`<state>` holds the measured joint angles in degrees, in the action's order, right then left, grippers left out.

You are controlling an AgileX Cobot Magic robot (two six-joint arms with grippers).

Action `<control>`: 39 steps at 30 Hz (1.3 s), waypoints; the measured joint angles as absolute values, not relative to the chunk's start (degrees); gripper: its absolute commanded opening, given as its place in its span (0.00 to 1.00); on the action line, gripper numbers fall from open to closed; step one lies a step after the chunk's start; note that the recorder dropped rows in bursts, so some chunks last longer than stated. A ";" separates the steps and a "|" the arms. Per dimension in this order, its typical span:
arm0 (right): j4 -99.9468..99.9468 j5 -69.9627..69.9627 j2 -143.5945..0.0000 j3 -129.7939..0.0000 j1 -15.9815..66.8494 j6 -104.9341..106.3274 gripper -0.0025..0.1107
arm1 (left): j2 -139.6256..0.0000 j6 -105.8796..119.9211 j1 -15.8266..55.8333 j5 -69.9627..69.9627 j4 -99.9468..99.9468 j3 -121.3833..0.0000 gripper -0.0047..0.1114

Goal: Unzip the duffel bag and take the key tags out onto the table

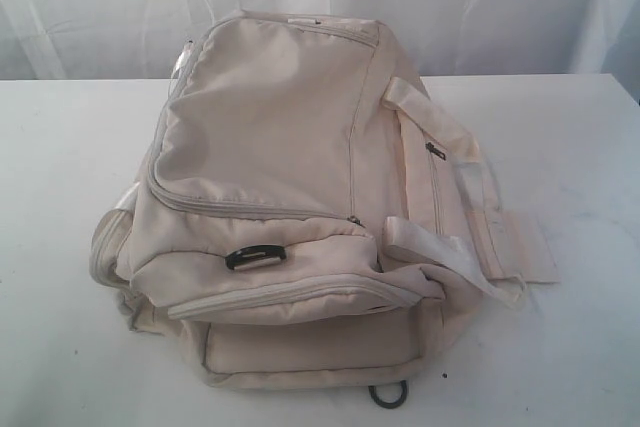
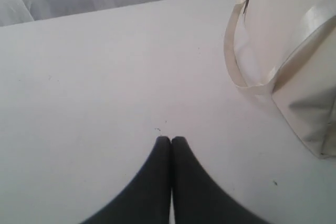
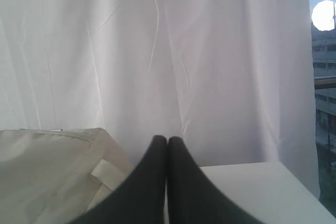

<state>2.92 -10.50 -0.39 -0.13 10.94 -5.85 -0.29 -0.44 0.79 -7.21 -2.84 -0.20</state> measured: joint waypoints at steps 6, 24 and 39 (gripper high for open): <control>2.92 -10.39 -0.39 -0.13 10.94 -14.45 0.02 | -0.29 0.00 0.79 0.48 -2.95 -0.20 0.04; 2.92 0.00 -0.39 -0.13 10.94 -23.36 0.02 | -0.19 -0.49 0.79 22.92 -2.95 -0.20 0.04; 2.92 9.84 -15.37 -13.62 11.18 -24.95 0.02 | -20.93 -1.03 0.90 10.73 2.15 -26.38 0.04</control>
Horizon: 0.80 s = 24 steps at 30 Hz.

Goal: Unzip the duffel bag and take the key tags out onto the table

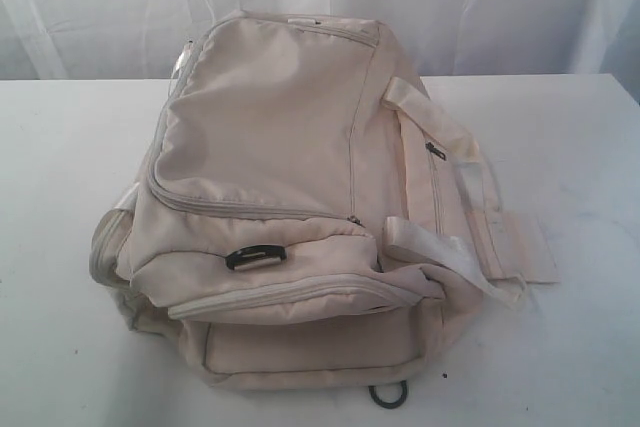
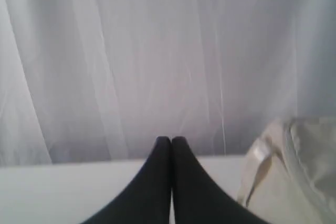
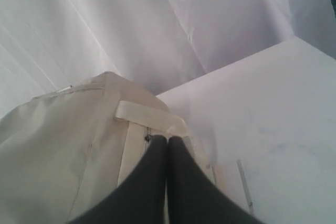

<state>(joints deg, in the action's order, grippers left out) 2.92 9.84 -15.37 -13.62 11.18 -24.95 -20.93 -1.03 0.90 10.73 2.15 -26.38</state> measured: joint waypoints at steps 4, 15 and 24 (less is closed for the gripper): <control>5.70 15.46 -23.43 -21.06 14.20 -18.53 0.02 | -31.98 1.91 1.92 -12.69 0.00 -39.00 0.04; 33.36 35.18 -52.04 -40.94 22.91 26.86 0.03 | -56.37 32.26 15.25 -46.55 22.51 -60.34 0.04; 38.22 37.50 -70.19 -51.36 29.53 35.09 0.52 | -66.67 35.60 19.66 -50.99 24.77 -63.02 0.04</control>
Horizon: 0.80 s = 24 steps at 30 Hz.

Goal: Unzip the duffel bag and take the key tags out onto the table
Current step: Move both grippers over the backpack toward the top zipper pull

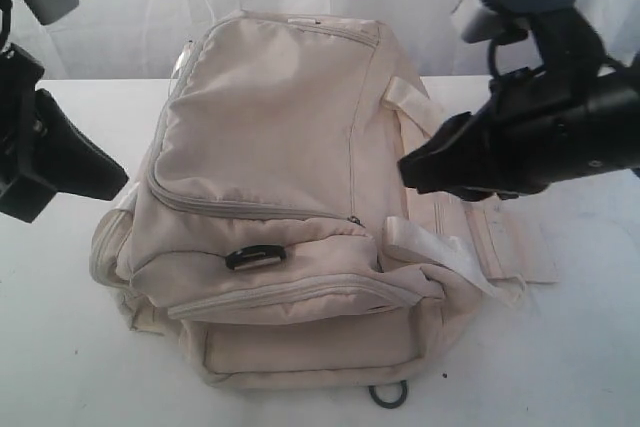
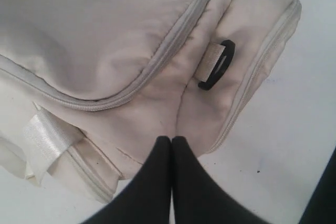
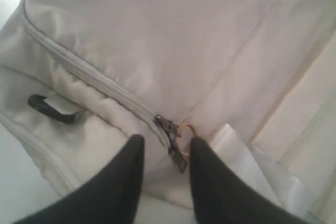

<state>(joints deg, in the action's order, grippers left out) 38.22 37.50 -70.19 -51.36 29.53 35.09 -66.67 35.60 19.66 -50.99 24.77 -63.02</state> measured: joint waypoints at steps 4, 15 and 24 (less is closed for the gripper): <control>38.60 34.78 -75.45 -52.84 32.84 35.45 0.57 | -68.24 35.71 19.79 -50.99 25.13 -63.07 0.04; 38.82 32.64 -87.21 -52.98 40.92 37.24 0.57 | -68.68 37.55 19.79 -50.21 25.38 -63.07 0.04; 39.09 35.21 -88.76 -53.41 44.16 37.24 0.57 | -68.68 38.03 19.79 -50.07 25.38 -63.07 0.04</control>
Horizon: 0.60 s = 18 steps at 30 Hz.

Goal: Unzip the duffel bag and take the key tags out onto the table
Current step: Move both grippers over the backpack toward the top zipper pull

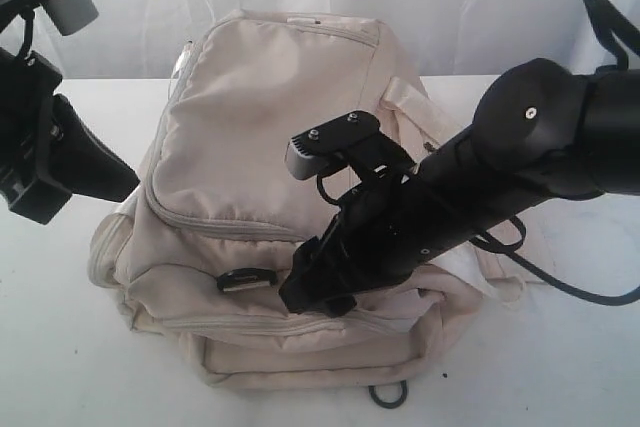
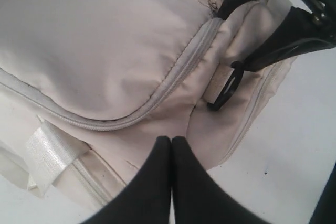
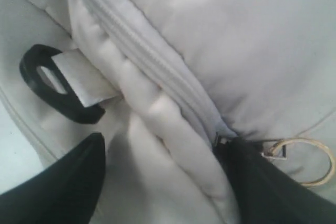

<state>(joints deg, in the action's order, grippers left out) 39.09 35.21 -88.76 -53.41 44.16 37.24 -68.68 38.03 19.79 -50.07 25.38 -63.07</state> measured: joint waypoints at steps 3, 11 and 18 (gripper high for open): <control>40.38 36.81 -88.76 -54.11 44.51 37.13 0.57 | -68.68 38.15 19.79 -50.01 25.38 -63.07 0.04; 41.22 44.58 -88.86 -58.26 44.53 38.09 0.57 | -68.68 38.22 19.79 -50.01 25.38 -63.07 0.04; 41.86 47.20 -89.47 -58.47 44.85 38.17 0.57 | -68.68 38.27 19.79 -50.01 25.38 -63.07 0.04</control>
<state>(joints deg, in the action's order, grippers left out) 41.86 47.20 -89.47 -58.47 44.85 38.17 -68.68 38.27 19.79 -50.01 25.38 -63.07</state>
